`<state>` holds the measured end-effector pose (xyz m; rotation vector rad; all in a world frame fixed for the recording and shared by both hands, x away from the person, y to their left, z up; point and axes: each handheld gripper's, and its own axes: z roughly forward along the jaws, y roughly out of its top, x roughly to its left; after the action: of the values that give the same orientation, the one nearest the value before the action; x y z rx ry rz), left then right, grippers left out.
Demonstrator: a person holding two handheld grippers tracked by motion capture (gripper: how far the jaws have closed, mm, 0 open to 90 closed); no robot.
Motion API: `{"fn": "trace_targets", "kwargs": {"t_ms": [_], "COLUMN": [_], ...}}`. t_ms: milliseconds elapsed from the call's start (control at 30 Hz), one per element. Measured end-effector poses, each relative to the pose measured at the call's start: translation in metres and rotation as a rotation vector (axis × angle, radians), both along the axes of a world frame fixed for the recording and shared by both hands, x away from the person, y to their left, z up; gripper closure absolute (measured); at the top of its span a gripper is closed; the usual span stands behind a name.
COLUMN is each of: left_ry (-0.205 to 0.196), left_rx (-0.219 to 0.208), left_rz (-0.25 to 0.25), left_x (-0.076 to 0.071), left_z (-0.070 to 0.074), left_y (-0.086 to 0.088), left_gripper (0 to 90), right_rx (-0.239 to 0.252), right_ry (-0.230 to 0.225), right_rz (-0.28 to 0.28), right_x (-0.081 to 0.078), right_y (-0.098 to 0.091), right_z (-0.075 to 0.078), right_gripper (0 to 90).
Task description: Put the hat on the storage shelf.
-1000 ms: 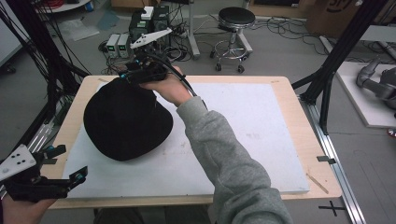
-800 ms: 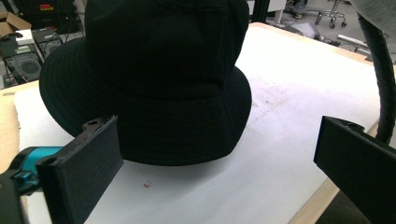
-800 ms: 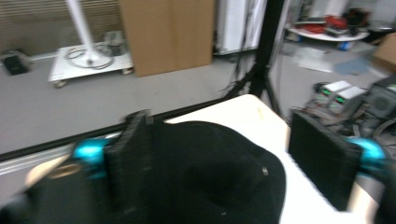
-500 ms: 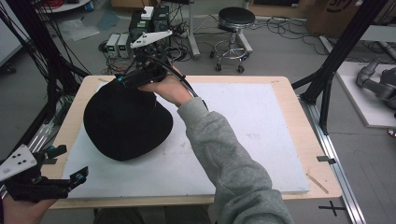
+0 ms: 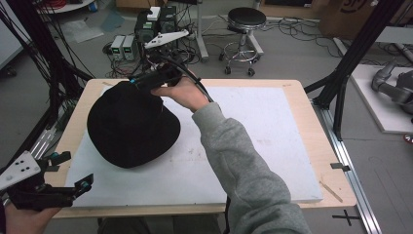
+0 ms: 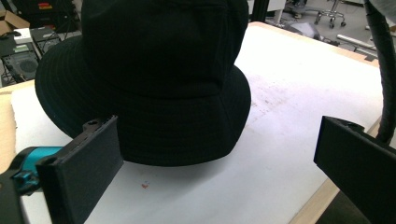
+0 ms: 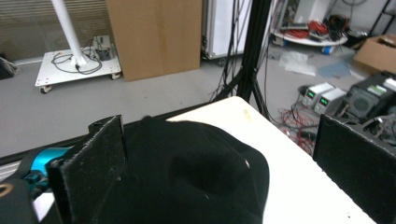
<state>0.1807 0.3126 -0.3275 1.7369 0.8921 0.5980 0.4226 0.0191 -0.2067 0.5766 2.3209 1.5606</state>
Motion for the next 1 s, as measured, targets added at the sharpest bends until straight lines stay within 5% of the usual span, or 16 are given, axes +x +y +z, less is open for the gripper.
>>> {"fn": "trace_targets", "kwargs": {"t_ms": [233, 533, 733, 1000], "left_ry": [0.0, 0.008, 0.014, 0.022], "left_rx": [0.0, 0.0, -0.008, -0.014], "left_rz": [-0.01, -0.024, -0.035, -0.05], "left_x": [0.005, 0.015, 0.024, 0.033], "left_z": [-0.001, -0.001, -0.003, -0.006], "left_y": [-0.003, -0.009, -0.013, -0.019], "left_gripper": [1.7, 1.8, 1.8, 1.7], "right_rx": [-0.04, 0.016, 0.006, 0.023], "right_ry": [0.001, 0.0, 0.018, -0.014], "right_rz": [-0.072, -0.137, -0.204, -0.263], "right_x": [-0.002, -0.004, -0.004, -0.012], "right_y": [-0.027, -0.078, -0.109, -0.144], "right_z": [0.004, -0.006, -0.014, -0.014], "right_gripper": [2.6, 2.6, 2.6, 2.6]}}
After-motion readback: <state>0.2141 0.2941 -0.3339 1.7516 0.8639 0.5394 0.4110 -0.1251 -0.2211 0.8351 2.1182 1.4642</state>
